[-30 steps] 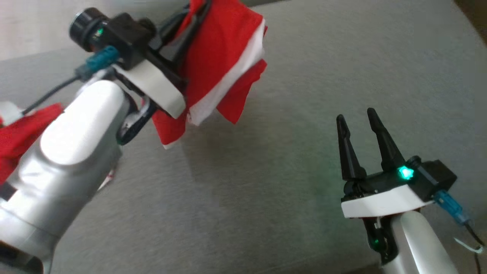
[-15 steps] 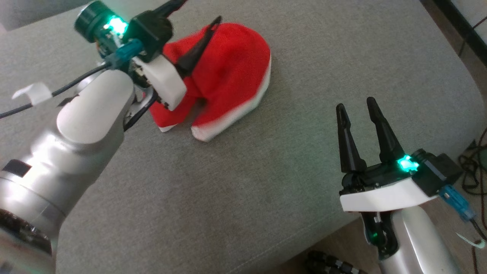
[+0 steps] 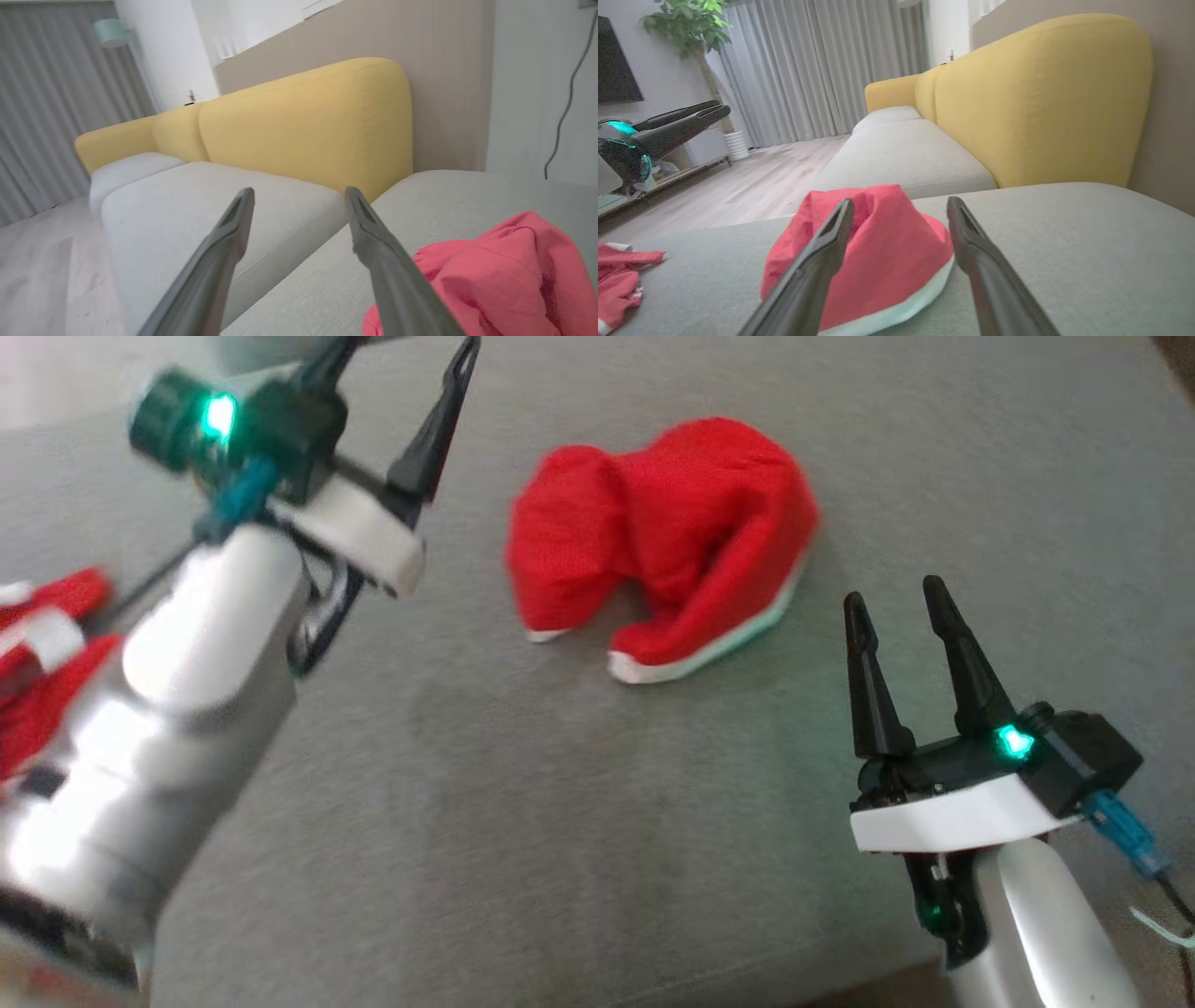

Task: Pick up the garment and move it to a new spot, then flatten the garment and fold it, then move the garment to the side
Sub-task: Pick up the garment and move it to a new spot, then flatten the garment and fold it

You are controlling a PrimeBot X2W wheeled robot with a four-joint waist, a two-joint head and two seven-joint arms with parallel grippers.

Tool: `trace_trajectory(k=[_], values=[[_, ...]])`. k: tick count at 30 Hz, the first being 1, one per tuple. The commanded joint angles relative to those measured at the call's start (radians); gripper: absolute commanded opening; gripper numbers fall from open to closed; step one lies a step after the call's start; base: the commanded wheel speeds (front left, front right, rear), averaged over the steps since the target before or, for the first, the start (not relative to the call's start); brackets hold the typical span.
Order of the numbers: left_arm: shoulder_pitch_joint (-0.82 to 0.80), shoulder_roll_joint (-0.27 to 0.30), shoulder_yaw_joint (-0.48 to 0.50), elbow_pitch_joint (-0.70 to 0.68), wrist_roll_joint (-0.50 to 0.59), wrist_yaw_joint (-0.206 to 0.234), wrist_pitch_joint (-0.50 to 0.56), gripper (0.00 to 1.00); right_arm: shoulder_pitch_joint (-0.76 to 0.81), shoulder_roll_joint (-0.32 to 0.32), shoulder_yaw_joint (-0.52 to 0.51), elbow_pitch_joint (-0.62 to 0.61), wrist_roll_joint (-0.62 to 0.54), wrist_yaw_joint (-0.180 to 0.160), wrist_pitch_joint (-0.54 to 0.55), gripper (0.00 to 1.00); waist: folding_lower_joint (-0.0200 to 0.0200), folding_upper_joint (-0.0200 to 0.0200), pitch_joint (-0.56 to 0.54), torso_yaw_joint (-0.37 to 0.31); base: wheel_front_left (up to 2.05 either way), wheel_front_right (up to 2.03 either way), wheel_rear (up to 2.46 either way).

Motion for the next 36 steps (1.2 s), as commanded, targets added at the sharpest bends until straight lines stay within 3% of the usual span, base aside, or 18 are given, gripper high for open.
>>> trace_trajectory(k=[1, 9, 12, 15, 21, 27, 32, 36], values=[[0.018, 0.041, 0.061, -0.049, -0.011, 0.023, -0.007, 1.00, -0.005, -0.004, 0.014, -0.024, -0.015, -0.001, -0.011, 1.00, 0.0000, 0.0000, -0.059, 0.088, 0.00, 0.00, 0.00], [0.414, 0.096, 0.243, -0.332, -0.015, 0.179, -0.008, 1.00, 0.036, -0.004, -0.032, 0.001, -0.062, -0.001, -0.011, 1.00, 0.0000, 0.0000, -0.119, 0.215, 0.00, 0.00, 0.00], [0.572, 0.073, 0.303, -0.411, -0.015, 0.222, -0.008, 1.00, 0.054, -0.004, -0.048, 0.009, -0.077, -0.001, -0.011, 1.00, 0.0000, 0.0000, -0.134, 0.247, 0.00, 0.00, 0.00], [0.697, 0.039, 0.350, -0.466, 0.004, 0.236, -0.008, 1.00, 0.071, -0.004, -0.065, 0.016, -0.087, -0.001, -0.011, 1.00, 0.0000, 0.0000, -0.143, 0.272, 0.00, 0.00, 0.00], [0.783, -0.022, 0.407, -0.502, 0.063, 0.211, -0.008, 1.00, 0.083, -0.004, -0.081, 0.026, -0.108, -0.001, -0.011, 1.00, 0.0000, 0.0000, -0.150, 0.296, 0.00, 0.00, 0.00], [0.787, -0.077, 0.449, -0.493, 0.117, 0.158, -0.008, 1.00, 0.072, -0.004, -0.086, 0.051, -0.175, -0.001, -0.011, 1.00, 0.0000, 0.0000, -0.136, 0.308, 0.00, 0.00, 0.00], [0.774, -0.109, 0.481, -0.479, 0.147, 0.120, -0.008, 1.00, 0.020, -0.004, -0.061, 0.148, -0.261, -0.001, 0.000, 1.00, 0.0000, 0.0000, -0.103, 0.325, 0.00, 0.00, 0.00], [0.763, -0.131, 0.501, -0.465, 0.168, 0.091, -0.008, 1.00, -0.050, -0.004, -0.047, 0.238, -0.337, -0.001, 0.068, 1.00, 0.0000, 0.0000, -0.070, 0.342, 0.00, 0.00, 0.00]])
